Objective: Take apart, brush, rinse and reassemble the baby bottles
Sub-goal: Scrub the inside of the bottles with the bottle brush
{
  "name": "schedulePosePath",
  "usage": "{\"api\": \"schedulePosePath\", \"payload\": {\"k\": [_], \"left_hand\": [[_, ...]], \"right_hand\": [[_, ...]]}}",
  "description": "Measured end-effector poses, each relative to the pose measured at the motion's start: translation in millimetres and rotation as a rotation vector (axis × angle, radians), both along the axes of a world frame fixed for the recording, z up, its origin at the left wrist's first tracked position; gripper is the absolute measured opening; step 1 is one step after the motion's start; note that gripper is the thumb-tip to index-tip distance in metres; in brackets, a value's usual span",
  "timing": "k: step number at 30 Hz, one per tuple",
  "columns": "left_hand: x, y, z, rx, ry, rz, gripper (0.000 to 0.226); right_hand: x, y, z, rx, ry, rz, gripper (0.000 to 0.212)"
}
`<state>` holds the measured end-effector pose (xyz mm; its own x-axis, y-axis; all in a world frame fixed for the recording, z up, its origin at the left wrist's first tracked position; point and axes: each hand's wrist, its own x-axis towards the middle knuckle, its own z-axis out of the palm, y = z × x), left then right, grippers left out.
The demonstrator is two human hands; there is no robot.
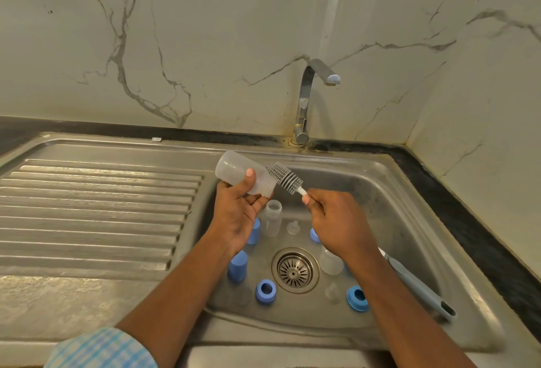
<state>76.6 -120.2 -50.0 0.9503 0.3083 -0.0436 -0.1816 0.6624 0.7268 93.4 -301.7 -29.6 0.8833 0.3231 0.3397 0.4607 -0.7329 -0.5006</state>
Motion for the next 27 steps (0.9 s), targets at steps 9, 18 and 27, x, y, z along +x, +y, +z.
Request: {"api": "schedulePosePath", "payload": {"k": [9,18,27], "left_hand": [[-1,1,3,-0.037,-0.039,-0.054,0.076],[0,7,4,0.038,-0.052,-0.094,0.04],[-1,5,8,0.03,0.027,-0.04,0.043]], "right_hand": [[1,0,1,0.017,0.002,-0.02,0.046],[-2,-2,3,0.031,-0.031,-0.008,0.041],[-10,8,3,-0.095,-0.062,0.044,0.027]]}}
